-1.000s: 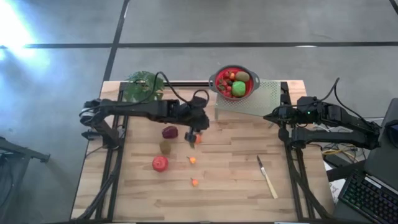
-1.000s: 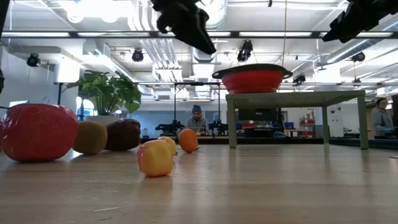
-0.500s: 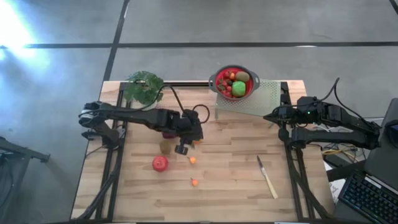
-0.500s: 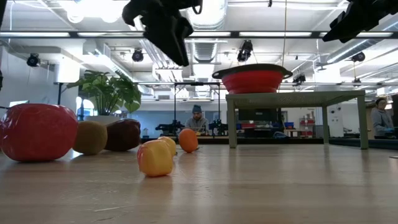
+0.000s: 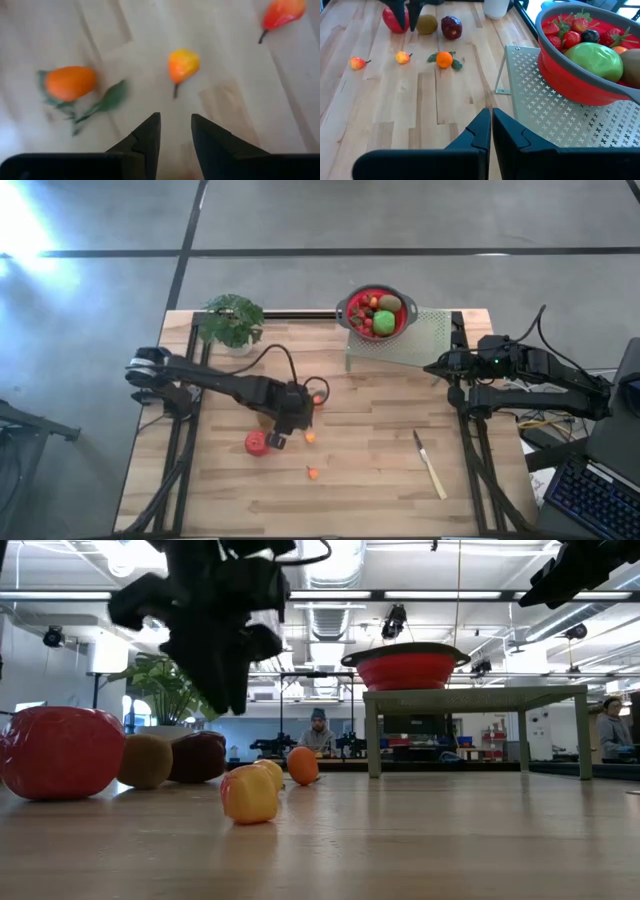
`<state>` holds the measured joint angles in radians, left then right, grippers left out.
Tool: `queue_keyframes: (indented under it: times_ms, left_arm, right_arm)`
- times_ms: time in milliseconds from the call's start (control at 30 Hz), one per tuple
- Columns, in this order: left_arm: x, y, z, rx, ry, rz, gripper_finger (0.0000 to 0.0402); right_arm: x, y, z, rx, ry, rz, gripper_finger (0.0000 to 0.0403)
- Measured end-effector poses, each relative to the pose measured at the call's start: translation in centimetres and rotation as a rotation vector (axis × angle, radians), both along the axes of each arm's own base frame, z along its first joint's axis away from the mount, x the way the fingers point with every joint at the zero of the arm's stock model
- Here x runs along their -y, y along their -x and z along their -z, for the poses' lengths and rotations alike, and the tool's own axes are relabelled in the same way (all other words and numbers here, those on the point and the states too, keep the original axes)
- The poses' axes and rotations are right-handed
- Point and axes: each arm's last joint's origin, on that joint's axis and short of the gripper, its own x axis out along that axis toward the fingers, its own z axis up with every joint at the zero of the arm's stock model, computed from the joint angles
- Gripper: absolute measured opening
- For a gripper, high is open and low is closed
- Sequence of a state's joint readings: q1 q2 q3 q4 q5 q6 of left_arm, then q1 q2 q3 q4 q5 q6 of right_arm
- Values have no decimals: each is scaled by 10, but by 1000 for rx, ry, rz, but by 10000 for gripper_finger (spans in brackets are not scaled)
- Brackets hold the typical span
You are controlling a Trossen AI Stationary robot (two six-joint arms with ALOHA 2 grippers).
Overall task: Pick & Place Fruit
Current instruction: Put the pear into the strainer bowl on the shelf
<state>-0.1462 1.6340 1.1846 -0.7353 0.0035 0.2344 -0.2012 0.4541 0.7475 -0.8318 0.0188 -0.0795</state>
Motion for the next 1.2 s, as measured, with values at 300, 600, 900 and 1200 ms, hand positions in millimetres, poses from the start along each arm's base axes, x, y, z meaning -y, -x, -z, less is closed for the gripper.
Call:
queue_keyframes:
  times_ms: [300, 600, 900, 1200]
  left_arm:
    - [2, 6, 42, 97, 54, 76, 115]
    - [1, 6, 54, 184, 42, 91, 115]
    - [0, 10, 64, 218, 14, 80, 115]
    - [-1, 12, 71, 213, 13, 80, 115]
  right_arm:
    - [0, 0, 0, 0, 0, 0, 13]
    - [0, 0, 0, 1, 0, 0, 13]
    - [0, 0, 0, 0, 0, 0, 13]
    - [0, 0, 0, 0, 0, 0, 13]
